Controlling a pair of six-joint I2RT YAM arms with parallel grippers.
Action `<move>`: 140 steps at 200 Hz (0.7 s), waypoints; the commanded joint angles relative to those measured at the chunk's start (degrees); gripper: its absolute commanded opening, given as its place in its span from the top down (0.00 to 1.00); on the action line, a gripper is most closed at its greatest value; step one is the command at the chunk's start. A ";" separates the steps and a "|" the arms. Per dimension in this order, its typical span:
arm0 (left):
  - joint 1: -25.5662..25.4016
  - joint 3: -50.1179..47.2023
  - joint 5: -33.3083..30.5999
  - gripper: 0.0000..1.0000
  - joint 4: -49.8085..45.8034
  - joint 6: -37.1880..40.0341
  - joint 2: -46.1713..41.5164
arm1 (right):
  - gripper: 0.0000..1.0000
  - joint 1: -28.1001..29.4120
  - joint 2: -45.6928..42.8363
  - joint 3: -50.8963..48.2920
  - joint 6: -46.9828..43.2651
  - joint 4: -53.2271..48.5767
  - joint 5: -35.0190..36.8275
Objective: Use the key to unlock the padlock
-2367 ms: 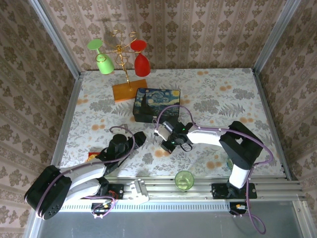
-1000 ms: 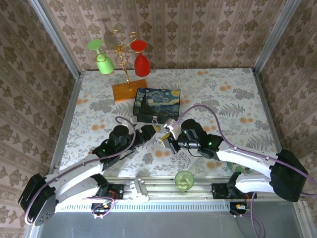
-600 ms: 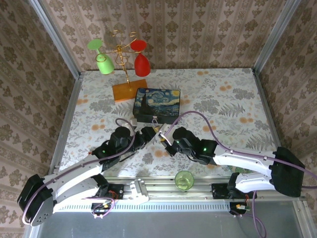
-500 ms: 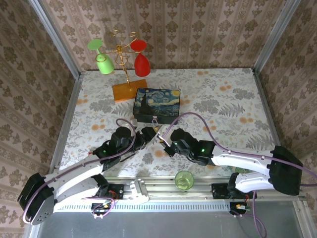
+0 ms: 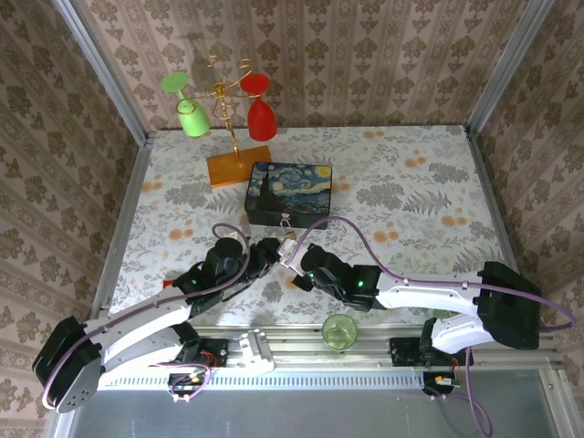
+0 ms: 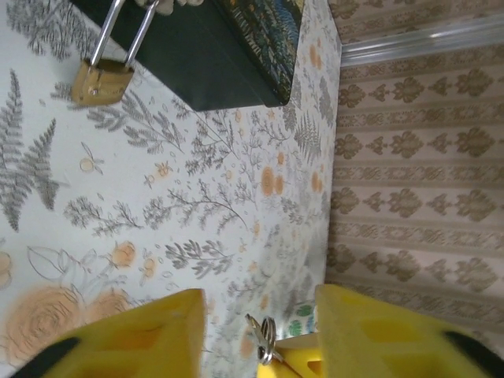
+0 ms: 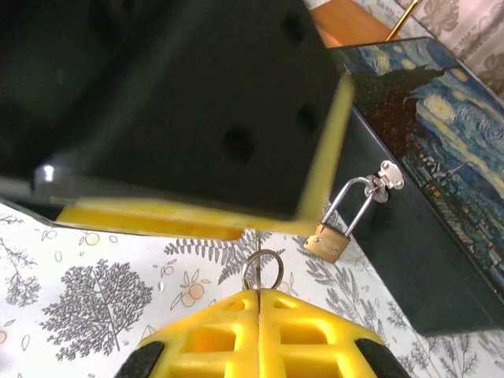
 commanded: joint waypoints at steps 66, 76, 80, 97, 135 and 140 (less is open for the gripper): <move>-0.31 -2.22 -2.40 0.85 3.60 -0.65 -0.41 | 1.00 1.87 4.73 3.73 -3.90 3.66 3.48; -0.29 -2.38 -2.65 0.85 3.46 -0.62 -0.61 | 1.00 1.87 4.73 3.73 -3.88 3.43 3.37; -0.25 -2.48 -2.71 0.85 3.41 -0.53 -0.64 | 1.00 1.91 4.73 3.71 -3.85 3.40 3.37; -0.16 -2.58 -2.84 0.86 3.35 -0.39 -0.60 | 1.00 2.05 4.69 3.64 -3.95 3.52 3.08; -0.01 -2.32 -2.88 0.78 2.93 0.53 -0.95 | 1.00 2.40 4.73 3.13 -4.01 4.28 2.66; 0.01 -2.32 -3.00 0.69 2.76 0.44 -1.08 | 1.00 2.40 4.87 3.12 -4.02 4.43 2.76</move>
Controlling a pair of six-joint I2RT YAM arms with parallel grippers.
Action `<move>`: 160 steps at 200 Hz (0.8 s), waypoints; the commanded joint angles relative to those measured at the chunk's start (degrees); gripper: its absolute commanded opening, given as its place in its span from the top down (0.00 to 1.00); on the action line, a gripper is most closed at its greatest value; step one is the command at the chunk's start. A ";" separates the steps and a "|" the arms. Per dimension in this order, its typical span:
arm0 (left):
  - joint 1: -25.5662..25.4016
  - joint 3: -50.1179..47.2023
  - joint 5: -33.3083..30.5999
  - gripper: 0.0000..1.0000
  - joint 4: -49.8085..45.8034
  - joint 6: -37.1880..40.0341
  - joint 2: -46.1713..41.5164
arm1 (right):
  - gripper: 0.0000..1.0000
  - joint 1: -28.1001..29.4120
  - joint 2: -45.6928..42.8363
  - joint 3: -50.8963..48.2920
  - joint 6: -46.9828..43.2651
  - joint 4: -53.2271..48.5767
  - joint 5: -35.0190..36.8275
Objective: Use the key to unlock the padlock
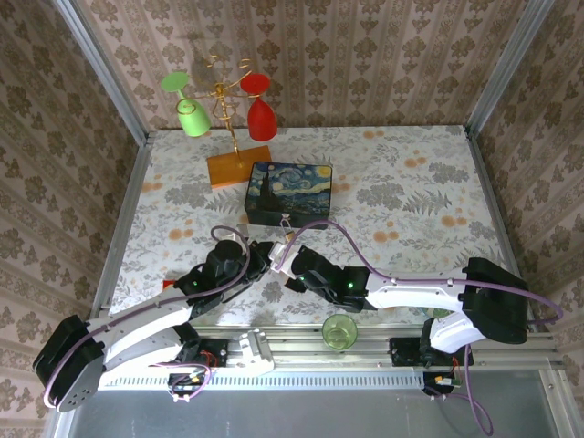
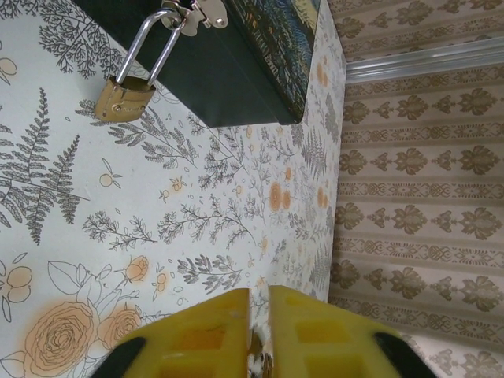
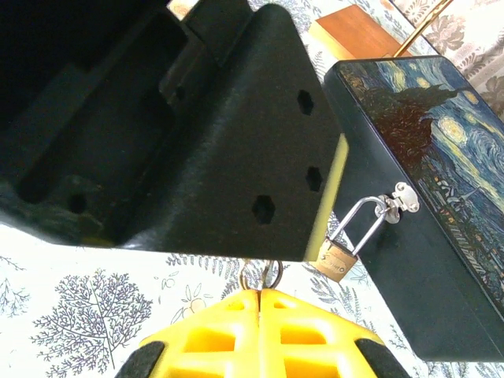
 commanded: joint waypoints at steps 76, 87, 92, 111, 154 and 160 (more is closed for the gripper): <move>0.46 -1.89 -2.43 0.71 0.79 0.31 -3.85 | 1.00 1.00 1.36 1.60 -1.12 2.63 1.08; 0.48 -1.89 -2.90 0.72 -0.16 0.62 -4.67 | 1.00 1.00 1.41 1.64 -1.05 2.62 1.09; 0.52 -1.80 -2.96 0.72 -0.71 0.77 -4.97 | 1.00 1.04 1.43 1.59 -1.03 2.63 1.06; 0.51 -1.63 -3.07 0.78 -1.69 1.41 -5.59 | 1.00 1.09 1.44 1.59 -1.05 2.68 1.04; 0.53 -1.62 -2.51 0.85 -1.77 1.78 -5.18 | 1.00 1.26 1.70 1.83 -1.25 2.56 1.06; 0.61 -1.62 -2.48 0.86 -1.88 1.88 -5.18 | 1.00 1.26 1.77 1.85 -1.27 2.54 1.04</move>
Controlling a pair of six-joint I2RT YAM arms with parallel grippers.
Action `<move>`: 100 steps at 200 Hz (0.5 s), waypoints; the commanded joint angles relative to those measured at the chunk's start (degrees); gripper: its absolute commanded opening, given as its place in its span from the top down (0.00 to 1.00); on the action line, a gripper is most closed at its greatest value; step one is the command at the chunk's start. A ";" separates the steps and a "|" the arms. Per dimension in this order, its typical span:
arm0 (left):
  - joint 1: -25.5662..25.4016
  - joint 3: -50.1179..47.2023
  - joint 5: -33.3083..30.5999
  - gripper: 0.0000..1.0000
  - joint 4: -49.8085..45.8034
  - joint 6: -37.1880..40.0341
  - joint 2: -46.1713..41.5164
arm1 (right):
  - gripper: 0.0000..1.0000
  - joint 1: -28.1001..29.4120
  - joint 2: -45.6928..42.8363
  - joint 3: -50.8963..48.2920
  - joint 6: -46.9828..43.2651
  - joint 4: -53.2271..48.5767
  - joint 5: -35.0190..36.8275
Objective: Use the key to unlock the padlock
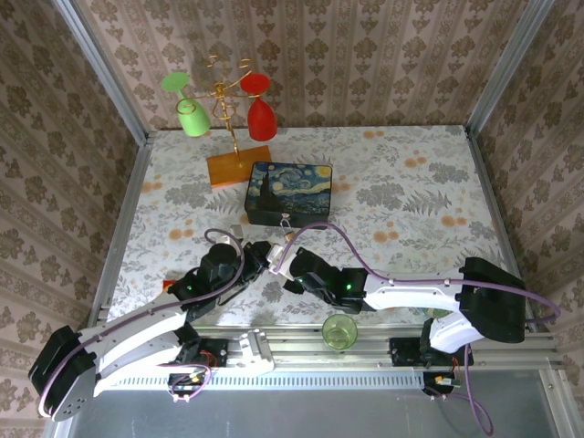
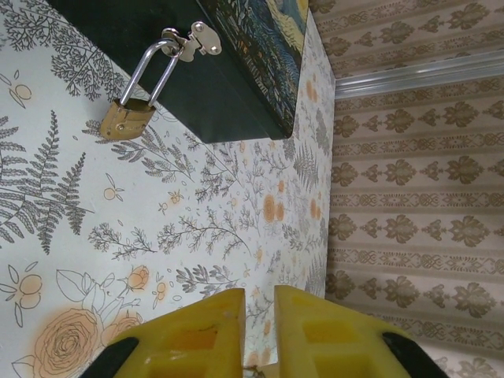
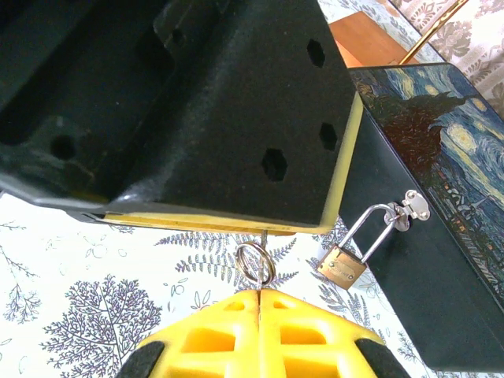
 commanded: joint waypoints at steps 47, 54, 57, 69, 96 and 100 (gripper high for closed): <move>0.85 0.15 0.43 1.00 -0.92 3.61 -0.62 | 1.00 0.66 0.76 1.60 -0.21 1.16 0.36; 0.92 0.89 0.52 1.00 -2.21 4.89 -0.82 | 0.95 0.40 0.74 1.80 0.90 0.55 -0.01; 0.88 1.39 0.48 1.00 -3.01 5.62 -0.92 | 0.89 0.20 0.65 1.76 1.45 0.54 -0.20; 0.65 4.03 0.18 1.00 -6.96 10.28 -1.60 | 0.64 -1.13 -1.06 0.58 4.80 1.13 -3.03; -0.34 10.05 -0.80 1.00 -13.75 23.38 -2.28 | 0.43 -9.58 -9.11 -5.02 16.26 4.29 -21.06; -0.45 10.74 -0.63 1.00 -14.22 25.29 -2.14 | 0.41 -11.53 -10.34 -5.91 17.90 5.31 -24.77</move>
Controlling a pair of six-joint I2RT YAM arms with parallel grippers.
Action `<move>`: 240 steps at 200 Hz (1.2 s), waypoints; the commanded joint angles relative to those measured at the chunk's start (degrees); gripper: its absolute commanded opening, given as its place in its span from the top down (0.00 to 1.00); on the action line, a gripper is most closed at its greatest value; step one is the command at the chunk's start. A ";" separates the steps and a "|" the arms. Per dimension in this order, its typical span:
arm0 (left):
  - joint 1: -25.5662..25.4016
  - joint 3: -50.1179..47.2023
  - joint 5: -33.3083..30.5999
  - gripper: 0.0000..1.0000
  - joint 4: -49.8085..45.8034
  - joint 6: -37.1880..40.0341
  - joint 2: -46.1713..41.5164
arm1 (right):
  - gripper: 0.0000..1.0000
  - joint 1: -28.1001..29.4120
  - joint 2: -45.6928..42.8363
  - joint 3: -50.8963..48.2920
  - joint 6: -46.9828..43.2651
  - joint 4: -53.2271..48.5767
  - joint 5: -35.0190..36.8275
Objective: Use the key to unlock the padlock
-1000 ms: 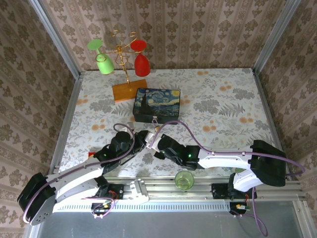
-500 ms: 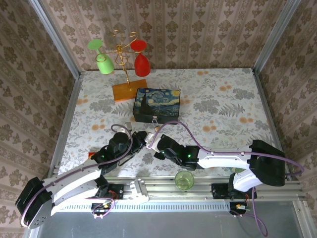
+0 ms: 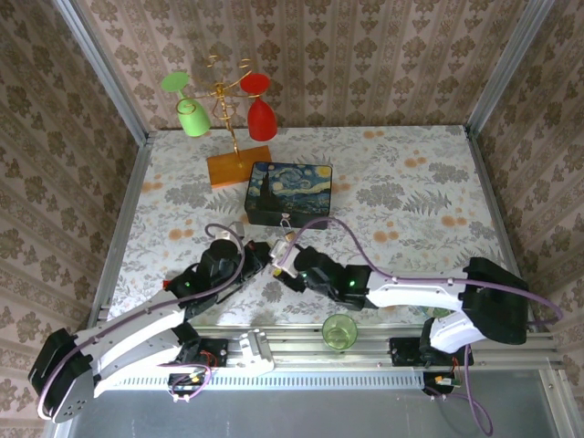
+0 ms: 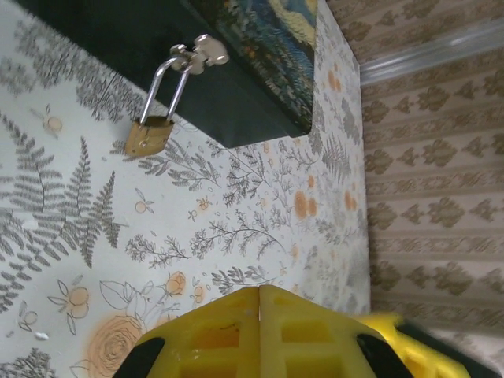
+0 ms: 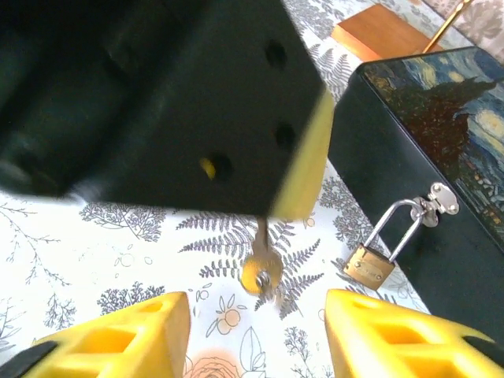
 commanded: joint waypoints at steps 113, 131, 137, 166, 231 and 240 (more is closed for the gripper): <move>-2.03 7.48 17.84 1.00 9.35 36.93 -3.35 | 0.33 -28.62 -2.95 -12.80 51.67 46.19 -66.18; -1.74 5.87 17.79 1.00 12.19 35.57 -4.30 | 0.35 -28.60 -2.35 -13.25 53.59 49.85 -67.27; -1.71 5.74 17.96 1.00 12.67 35.23 -4.34 | 0.36 -28.61 -2.43 -13.29 53.83 50.40 -67.40; -1.61 4.81 18.58 1.00 15.81 33.63 -4.35 | 0.39 -28.53 -3.40 -13.41 54.01 50.90 -68.26; -1.48 4.77 18.58 1.00 18.97 31.36 -3.41 | 0.46 -27.47 -3.35 -12.30 54.42 50.70 -70.59; -1.50 4.76 18.73 1.00 19.43 31.07 -3.05 | 0.46 -27.47 -3.15 -12.39 54.58 51.23 -70.36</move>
